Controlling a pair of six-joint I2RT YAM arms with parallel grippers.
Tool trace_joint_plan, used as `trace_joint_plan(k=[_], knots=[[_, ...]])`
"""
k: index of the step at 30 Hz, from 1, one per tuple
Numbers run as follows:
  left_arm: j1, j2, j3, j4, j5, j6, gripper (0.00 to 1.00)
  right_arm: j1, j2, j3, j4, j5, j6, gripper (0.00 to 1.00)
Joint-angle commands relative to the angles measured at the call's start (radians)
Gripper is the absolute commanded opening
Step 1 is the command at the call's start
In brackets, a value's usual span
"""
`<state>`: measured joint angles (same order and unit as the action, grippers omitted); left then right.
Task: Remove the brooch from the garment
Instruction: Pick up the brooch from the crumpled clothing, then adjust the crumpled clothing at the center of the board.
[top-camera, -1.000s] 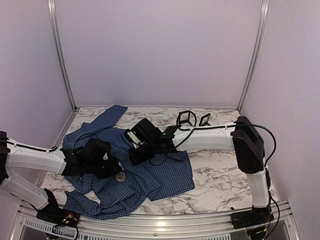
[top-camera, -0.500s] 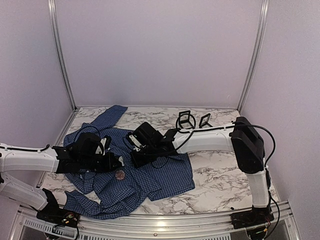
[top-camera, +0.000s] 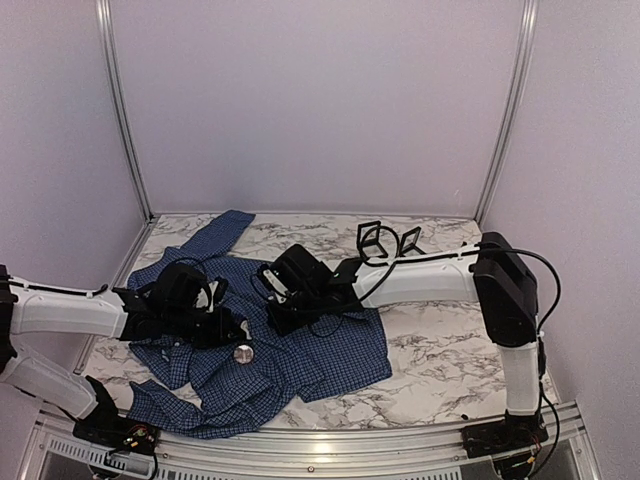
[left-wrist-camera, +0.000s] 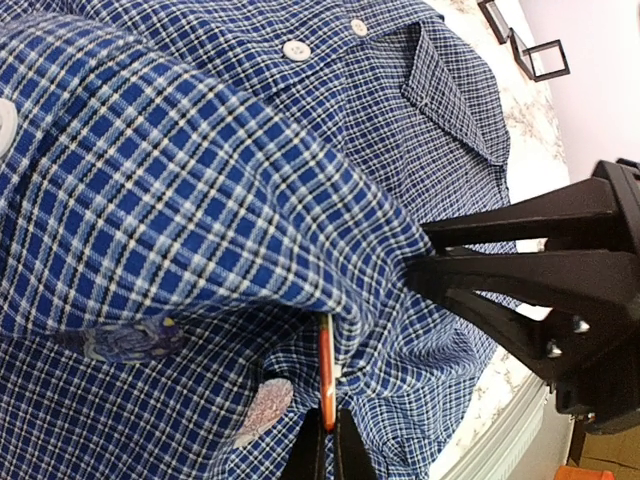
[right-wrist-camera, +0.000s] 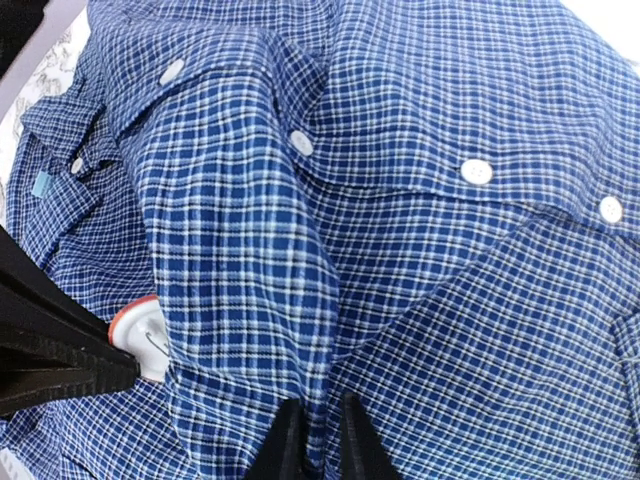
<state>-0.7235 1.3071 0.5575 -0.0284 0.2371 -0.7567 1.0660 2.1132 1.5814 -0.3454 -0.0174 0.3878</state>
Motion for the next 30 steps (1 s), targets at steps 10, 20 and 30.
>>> trace_joint_plan(k=[10,20,30], knots=[[0.099,0.122,0.163,-0.167,0.214,0.003,0.00,0.081,-0.168,-0.121,0.097,0.107,-0.212,0.60],[0.132,0.133,0.190,-0.209,0.304,0.028,0.00,0.134,-0.098,-0.095,0.053,0.184,-0.259,0.59],[0.148,0.121,0.178,-0.242,0.346,0.073,0.00,0.132,-0.027,-0.064,0.019,0.256,-0.214,0.33]])
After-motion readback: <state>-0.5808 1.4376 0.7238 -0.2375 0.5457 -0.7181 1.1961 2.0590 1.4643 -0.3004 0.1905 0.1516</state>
